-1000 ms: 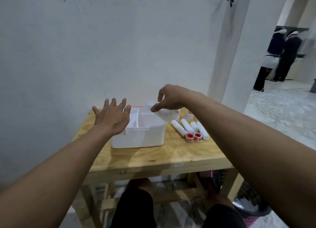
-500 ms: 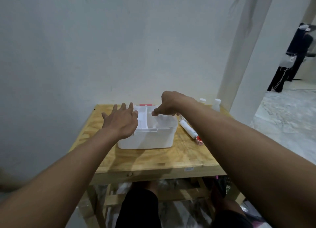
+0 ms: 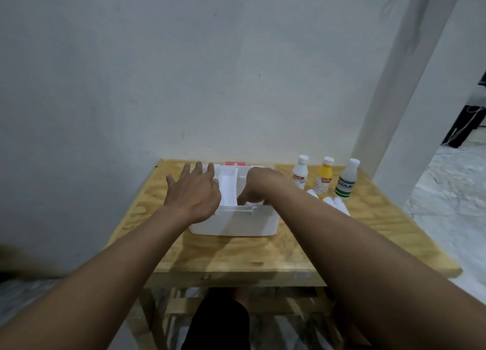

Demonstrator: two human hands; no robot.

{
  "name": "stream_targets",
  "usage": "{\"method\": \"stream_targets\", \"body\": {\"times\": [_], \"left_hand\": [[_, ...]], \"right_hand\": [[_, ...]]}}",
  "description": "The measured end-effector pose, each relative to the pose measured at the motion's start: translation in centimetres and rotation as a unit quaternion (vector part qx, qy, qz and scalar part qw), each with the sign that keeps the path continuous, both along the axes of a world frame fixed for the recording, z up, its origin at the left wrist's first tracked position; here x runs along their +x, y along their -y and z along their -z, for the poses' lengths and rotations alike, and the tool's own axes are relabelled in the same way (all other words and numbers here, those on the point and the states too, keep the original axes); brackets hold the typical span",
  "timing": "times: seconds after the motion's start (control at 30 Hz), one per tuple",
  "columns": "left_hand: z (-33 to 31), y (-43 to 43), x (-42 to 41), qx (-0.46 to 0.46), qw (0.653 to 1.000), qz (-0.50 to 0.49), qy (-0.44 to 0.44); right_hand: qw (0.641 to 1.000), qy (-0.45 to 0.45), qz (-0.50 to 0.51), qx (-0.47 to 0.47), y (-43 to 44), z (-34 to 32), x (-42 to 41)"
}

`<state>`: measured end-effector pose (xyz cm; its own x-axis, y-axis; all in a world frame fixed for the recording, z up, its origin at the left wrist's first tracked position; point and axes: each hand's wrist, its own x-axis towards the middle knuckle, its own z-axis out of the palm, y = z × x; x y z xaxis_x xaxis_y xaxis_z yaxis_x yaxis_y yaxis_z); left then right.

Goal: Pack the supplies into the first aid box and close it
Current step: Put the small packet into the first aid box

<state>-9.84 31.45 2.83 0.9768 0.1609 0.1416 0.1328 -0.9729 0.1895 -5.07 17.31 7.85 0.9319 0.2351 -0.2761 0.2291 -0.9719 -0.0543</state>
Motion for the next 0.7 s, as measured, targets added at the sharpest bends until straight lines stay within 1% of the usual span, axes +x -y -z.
{"method": "stream_targets", "body": {"times": [0.2, 0.37, 0.47, 0.57, 0.7], "left_hand": [[0.0, 0.0, 0.1, -0.009, 1.000, -0.002, 0.000], [0.0, 0.1, 0.0, -0.012, 1.000, -0.006, 0.002], [0.0, 0.1, -0.1, -0.014, 1.000, -0.005, 0.005], [0.0, 0.1, -0.1, -0.015, 1.000, -0.007, 0.006], [0.2, 0.1, 0.1, -0.009, 1.000, -0.008, 0.010]], "right_hand": [[0.998, -0.025, -0.022, -0.049, 0.0, 1.1, 1.3], [0.996, -0.060, -0.028, -0.064, -0.1, 0.7, 1.4], [0.996, -0.075, -0.012, -0.046, -0.3, 1.0, 1.8], [0.997, -0.062, -0.018, -0.030, -0.3, 1.2, 2.0], [0.998, -0.058, -0.015, 0.016, -0.6, 1.6, 2.0]]}}
